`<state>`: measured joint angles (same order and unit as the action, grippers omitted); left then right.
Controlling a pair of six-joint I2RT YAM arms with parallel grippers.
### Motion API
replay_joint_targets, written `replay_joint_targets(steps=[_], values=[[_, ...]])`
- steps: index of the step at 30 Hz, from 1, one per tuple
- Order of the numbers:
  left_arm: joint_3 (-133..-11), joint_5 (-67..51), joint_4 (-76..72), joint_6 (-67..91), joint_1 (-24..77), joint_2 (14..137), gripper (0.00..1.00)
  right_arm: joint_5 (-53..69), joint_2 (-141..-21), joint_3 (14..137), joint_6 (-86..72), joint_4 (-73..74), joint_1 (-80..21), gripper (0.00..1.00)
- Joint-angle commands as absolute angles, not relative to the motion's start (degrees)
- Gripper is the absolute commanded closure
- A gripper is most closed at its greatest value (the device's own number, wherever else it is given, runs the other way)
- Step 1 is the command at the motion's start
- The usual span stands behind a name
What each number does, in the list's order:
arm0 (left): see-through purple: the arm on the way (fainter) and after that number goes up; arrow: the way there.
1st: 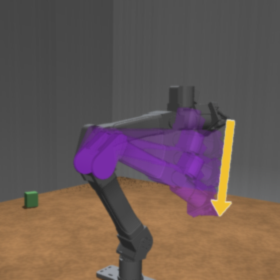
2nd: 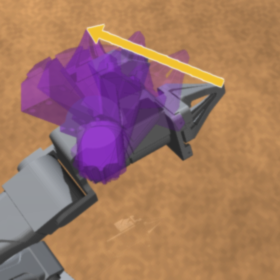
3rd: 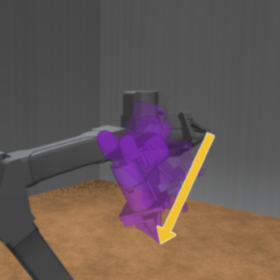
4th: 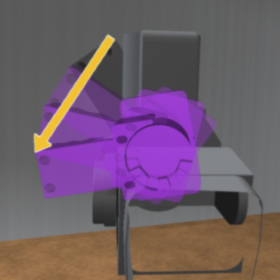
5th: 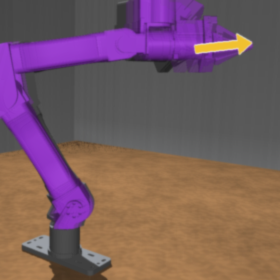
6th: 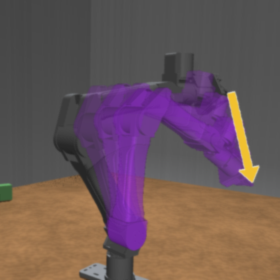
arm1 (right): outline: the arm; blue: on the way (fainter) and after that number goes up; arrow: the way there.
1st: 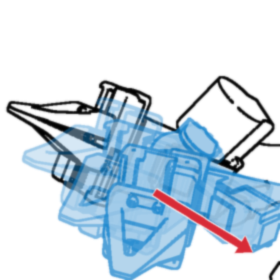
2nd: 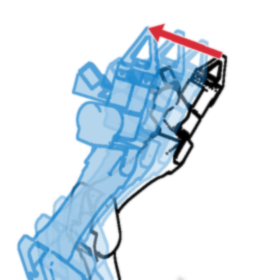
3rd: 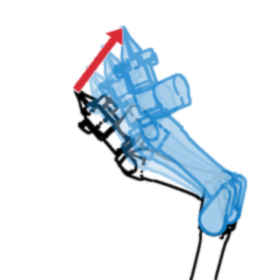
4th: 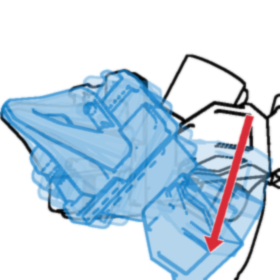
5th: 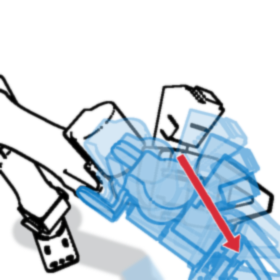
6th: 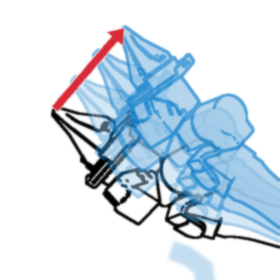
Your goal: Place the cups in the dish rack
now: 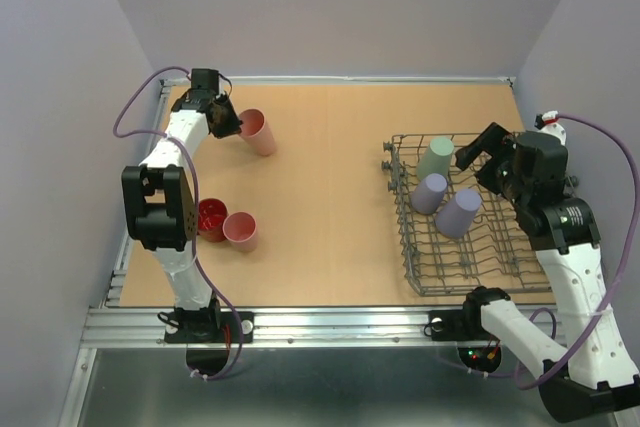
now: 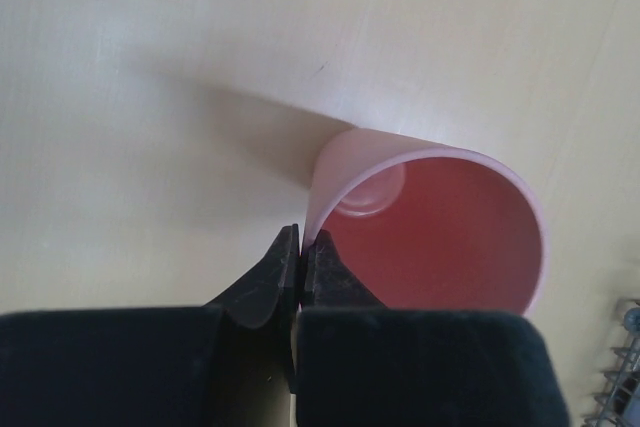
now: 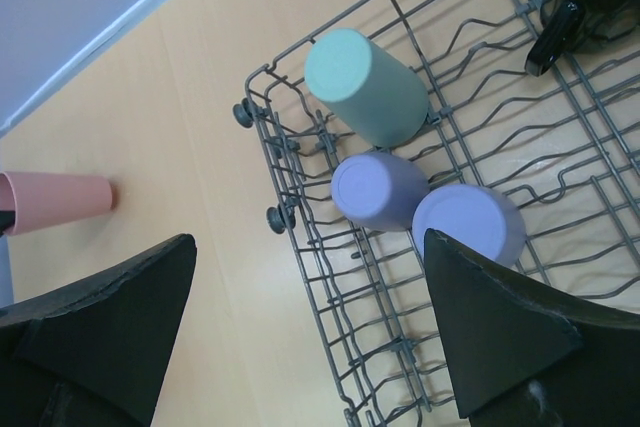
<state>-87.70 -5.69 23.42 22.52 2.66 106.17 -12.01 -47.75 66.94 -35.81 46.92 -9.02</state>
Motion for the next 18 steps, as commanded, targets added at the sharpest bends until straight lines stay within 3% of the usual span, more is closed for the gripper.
replay_joint_targets(steps=[1, 8, 18], values=[[-91.4, -9.4, 21.8, 21.4, 2.7, 102.1, 1.0, -14.6, -47.0, 72.2, -35.9, 46.1, -9.0, 0.0], [-89.5, -28.5, 14.1, 27.8, 3.2, 96.1, 1.0, -1.4, -51.3, 77.7, -40.5, 38.4, -9.0, 0.0], [-87.9, -32.5, 11.3, 35.0, 9.4, 91.7, 1.0, 15.1, -51.9, 74.2, -50.9, 31.5, -8.9, 0.0]])
